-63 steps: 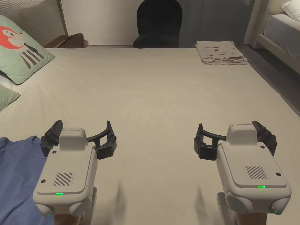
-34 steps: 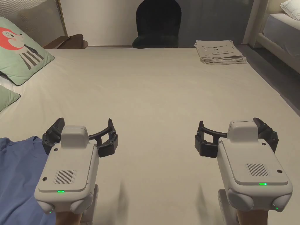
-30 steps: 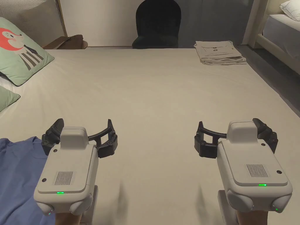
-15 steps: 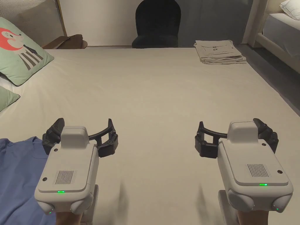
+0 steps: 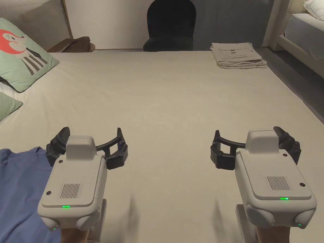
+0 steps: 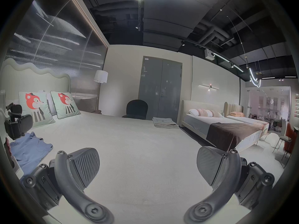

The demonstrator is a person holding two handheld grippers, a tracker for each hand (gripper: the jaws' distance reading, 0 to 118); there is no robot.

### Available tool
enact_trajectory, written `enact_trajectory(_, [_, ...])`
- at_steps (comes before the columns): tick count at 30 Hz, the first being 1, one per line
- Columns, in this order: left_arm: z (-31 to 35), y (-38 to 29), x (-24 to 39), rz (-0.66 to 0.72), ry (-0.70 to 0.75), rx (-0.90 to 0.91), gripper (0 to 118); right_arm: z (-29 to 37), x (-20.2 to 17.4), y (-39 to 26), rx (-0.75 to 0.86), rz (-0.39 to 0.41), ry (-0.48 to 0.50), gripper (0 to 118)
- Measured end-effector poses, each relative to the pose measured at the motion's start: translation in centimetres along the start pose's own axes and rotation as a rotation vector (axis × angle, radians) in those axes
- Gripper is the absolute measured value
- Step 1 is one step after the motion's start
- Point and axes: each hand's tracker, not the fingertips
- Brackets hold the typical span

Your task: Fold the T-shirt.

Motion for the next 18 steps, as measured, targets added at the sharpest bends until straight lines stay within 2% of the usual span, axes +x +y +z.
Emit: enact_trajectory(18, [0.01,0.21,-0.03,0.002,-0.001,0.003,110,0.21,0.22,0.20,0.005,0.001,-0.005,118])
